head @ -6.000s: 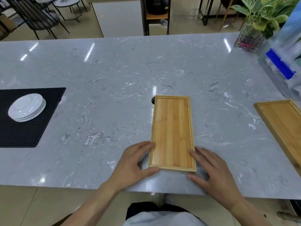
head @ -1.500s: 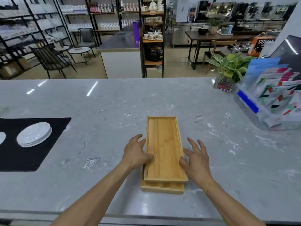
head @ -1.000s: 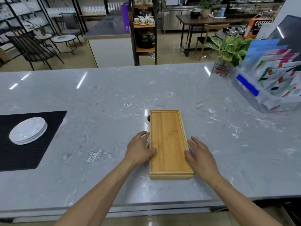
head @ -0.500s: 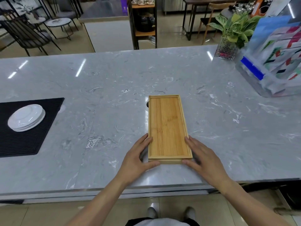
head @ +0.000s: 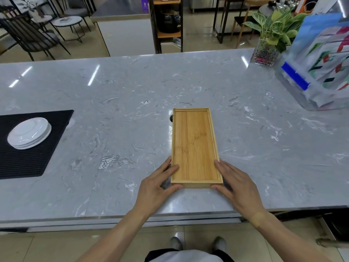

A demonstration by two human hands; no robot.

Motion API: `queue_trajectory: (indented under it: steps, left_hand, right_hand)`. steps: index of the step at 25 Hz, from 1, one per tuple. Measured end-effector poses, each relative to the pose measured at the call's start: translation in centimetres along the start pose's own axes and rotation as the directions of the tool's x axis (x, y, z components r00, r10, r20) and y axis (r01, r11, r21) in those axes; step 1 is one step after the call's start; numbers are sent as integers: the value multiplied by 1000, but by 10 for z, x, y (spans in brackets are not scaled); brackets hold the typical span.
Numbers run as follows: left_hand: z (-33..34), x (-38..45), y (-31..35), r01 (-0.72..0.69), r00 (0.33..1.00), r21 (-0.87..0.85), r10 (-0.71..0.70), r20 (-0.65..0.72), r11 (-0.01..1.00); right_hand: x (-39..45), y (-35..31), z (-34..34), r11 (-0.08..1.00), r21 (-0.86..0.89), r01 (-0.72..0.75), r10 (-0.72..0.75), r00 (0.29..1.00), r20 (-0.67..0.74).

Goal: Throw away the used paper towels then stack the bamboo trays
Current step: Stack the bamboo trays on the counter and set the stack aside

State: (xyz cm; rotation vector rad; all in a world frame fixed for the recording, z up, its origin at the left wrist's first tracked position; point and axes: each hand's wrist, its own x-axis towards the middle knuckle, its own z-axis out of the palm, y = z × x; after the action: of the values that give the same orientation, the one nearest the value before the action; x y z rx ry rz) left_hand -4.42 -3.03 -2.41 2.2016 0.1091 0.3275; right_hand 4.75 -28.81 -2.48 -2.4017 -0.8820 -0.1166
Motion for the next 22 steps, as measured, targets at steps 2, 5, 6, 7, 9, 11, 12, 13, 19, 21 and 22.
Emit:
queue_trajectory:
  steps: [2, 5, 6, 7, 9, 11, 12, 13, 19, 21, 22]
  left_hand:
    - [3, -1, 1, -20, 999, 26, 21, -29, 999]
    - [8, -3, 1, -50, 996, 49, 53, -65, 998]
    - [9, -3, 2, -57, 995, 55, 61, -74, 997]
    - [9, -3, 2, -63, 994, 62, 68, -80, 996]
    - [8, -2, 0, -73, 994, 103, 80, -70, 992]
    - [6, -3, -1, 8, 1000, 58, -8, -2, 998]
    - [5, -1, 1, 89, 995, -42, -87, 41, 995]
    - [5, 3, 4, 165, 985, -168, -156, 69, 972]
    - [5, 91, 13, 490, 871, -508, -428, 242, 708]
    - [10, 105, 18, 503, 864, -594, -383, 327, 628]
    - [14, 106, 19, 505, 863, -613, -380, 333, 608]
  right_hand:
    - [0, 2, -1, 999, 38, -13, 13, 1000, 17]
    - [1, 3, -3, 998, 61, -32, 29, 999, 36]
    - [2, 3, -3, 997, 65, -31, 29, 999, 36]
    - [2, 2, -3, 998, 64, -29, 27, 999, 40]
    - [2, 0, -4, 996, 65, -57, 52, 995, 80]
    - [1, -2, -5, 975, 149, -164, 142, 979, 147]
    - [3, -4, -5, 942, 240, -236, 196, 964, 177]
    - [6, -4, -7, 888, 348, -299, 241, 950, 201]
    - [86, -11, -16, 500, 650, -573, 444, 814, 375]
    - [100, -14, -9, 428, 672, -604, 465, 785, 410]
    - [102, -16, -5, 398, 687, -608, 472, 778, 415]
